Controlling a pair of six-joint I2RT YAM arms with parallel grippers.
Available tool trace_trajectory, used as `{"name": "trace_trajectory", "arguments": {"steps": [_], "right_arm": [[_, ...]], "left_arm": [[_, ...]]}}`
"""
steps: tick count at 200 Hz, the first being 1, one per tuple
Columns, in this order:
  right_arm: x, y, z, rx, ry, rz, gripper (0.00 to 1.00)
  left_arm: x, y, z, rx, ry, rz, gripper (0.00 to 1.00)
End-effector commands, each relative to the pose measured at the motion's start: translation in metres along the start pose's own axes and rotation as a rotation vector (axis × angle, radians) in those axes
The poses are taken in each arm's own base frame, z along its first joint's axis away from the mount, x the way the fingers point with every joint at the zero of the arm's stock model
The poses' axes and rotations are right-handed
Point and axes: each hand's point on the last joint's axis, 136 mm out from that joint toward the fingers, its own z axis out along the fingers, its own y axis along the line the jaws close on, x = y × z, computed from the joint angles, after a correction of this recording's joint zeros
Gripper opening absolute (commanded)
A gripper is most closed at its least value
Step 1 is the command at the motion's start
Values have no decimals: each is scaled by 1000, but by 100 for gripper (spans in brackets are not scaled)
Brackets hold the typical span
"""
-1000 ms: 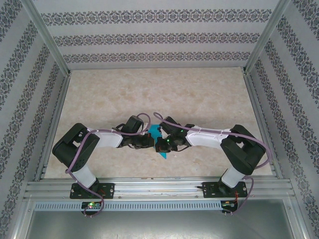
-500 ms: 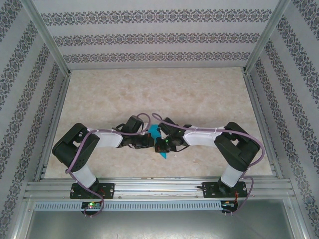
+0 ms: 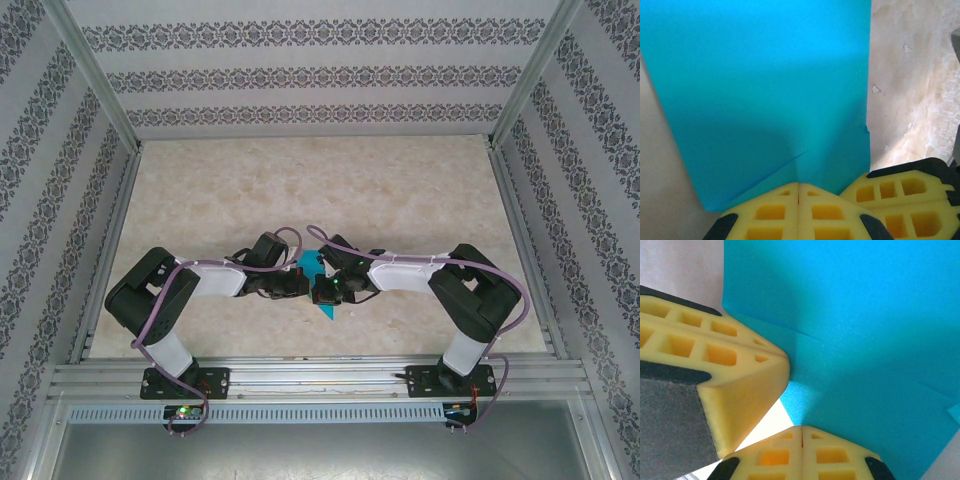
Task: Fold a paper plane with a square sheet of paper (fold left side to right side)
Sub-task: Third fold the triangle at the center of the table.
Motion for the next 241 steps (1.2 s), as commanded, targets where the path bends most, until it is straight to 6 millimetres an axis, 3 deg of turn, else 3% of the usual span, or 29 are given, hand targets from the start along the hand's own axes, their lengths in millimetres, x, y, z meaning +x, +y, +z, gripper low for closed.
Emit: {"name": "trace_trajectory", "arguments": {"steps": [1, 184, 221, 241], "right_arm": [[14, -24, 3, 67, 42, 40, 0], [79, -63, -10, 165, 180, 62, 0], [85, -70, -16, 191, 183, 58, 0], [76, -66, -21, 191, 146, 45, 0]], "left_arm": [[23, 33, 4, -135, 59, -60, 0], [25, 47, 8, -199, 78, -104, 0], [25, 47, 8, -198, 81, -104, 0], [24, 45, 9, -193, 82, -102, 0]]}}
